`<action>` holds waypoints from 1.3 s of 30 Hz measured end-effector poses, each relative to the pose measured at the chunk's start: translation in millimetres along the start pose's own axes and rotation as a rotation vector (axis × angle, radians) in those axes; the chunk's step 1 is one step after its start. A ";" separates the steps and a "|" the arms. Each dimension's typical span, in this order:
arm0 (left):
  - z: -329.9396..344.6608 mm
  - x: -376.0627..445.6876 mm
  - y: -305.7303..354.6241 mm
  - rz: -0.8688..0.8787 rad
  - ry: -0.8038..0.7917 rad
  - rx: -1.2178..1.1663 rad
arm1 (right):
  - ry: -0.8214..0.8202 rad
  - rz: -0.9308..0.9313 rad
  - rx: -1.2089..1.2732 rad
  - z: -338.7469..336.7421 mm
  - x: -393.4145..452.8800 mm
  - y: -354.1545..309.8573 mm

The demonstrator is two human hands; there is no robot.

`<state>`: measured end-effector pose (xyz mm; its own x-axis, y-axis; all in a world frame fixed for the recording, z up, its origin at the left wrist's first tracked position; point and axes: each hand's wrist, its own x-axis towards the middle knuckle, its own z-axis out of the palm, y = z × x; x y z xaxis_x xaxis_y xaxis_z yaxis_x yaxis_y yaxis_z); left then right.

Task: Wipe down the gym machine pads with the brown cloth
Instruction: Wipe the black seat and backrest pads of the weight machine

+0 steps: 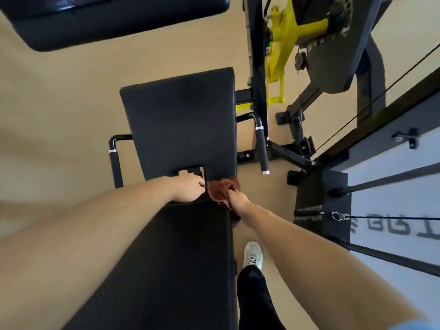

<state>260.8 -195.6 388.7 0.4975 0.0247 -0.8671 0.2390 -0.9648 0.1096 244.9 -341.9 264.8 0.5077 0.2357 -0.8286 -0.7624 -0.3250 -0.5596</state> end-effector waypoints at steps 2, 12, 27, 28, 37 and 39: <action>0.8 6.7 -12.0 -0.016 -0.003 -0.032 | 0.004 0.020 -0.139 1.8 15.5 -5.7; -25.3 -30.6 -85.7 -0.161 0.100 -0.164 | -0.352 -0.048 -0.631 22.9 20.1 -52.0; -2.5 -189.0 -98.9 0.160 0.162 -0.386 | -0.482 -0.240 -0.921 79.3 -302.3 -107.8; 8.8 -203.2 -106.9 0.222 0.177 -0.390 | -0.454 -0.298 -0.932 89.2 -326.1 -100.0; 74.6 -303.2 -180.3 0.521 0.449 -0.670 | -0.122 -0.644 -0.990 169.4 -457.0 -42.0; 91.3 -317.5 -192.3 0.526 0.518 -0.724 | -0.044 -0.716 -0.988 193.3 -467.1 -18.0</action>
<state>-19.2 -41.8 598.5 0.9411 -0.0796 -0.3287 0.2470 -0.5021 0.8288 -56.1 -269.1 664.8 0.6595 0.6713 -0.3383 0.3266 -0.6611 -0.6755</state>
